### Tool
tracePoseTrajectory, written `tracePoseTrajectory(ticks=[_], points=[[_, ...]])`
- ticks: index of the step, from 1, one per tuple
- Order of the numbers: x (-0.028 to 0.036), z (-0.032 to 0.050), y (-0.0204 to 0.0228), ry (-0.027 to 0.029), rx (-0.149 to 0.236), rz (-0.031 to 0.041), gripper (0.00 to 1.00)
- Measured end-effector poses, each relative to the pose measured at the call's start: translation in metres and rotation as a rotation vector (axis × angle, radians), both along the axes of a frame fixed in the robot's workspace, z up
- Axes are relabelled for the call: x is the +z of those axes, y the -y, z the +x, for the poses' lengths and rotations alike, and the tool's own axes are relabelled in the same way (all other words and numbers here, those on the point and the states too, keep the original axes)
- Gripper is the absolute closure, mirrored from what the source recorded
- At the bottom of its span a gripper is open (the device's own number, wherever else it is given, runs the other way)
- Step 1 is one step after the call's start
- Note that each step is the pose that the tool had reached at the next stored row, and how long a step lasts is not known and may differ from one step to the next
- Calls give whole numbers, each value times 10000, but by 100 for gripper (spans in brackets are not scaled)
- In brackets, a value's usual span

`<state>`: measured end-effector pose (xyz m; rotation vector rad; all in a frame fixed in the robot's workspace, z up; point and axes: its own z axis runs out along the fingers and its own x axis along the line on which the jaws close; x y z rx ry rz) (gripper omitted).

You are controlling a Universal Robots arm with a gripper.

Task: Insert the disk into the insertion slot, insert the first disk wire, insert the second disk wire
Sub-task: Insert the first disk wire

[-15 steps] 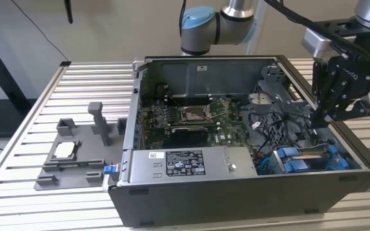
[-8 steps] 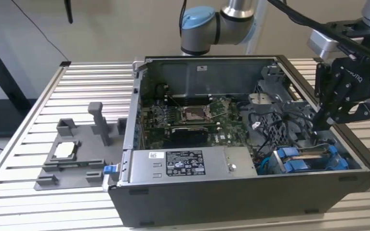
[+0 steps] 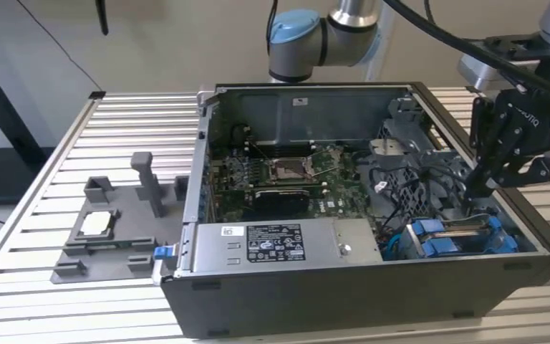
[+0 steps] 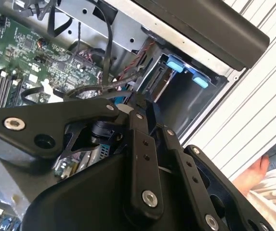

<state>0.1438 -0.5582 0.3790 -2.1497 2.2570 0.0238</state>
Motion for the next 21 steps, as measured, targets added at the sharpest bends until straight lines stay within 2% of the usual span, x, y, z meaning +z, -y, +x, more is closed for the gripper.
tracePoseTrajectory(ticks=[2,4,5,8,9,10,18,21], points=[[-4,0,7,-32,-148,0,81],[-8,1,12,-94,-265,-1,81],[-10,1,16,-163,-302,-2,81],[-15,18,23,-468,-320,-11,81],[-18,30,24,-553,-321,-11,81],[-24,48,27,-612,-321,-11,81],[-108,215,51,-688,-323,-9,81],[-144,241,51,-750,-344,-12,81]])
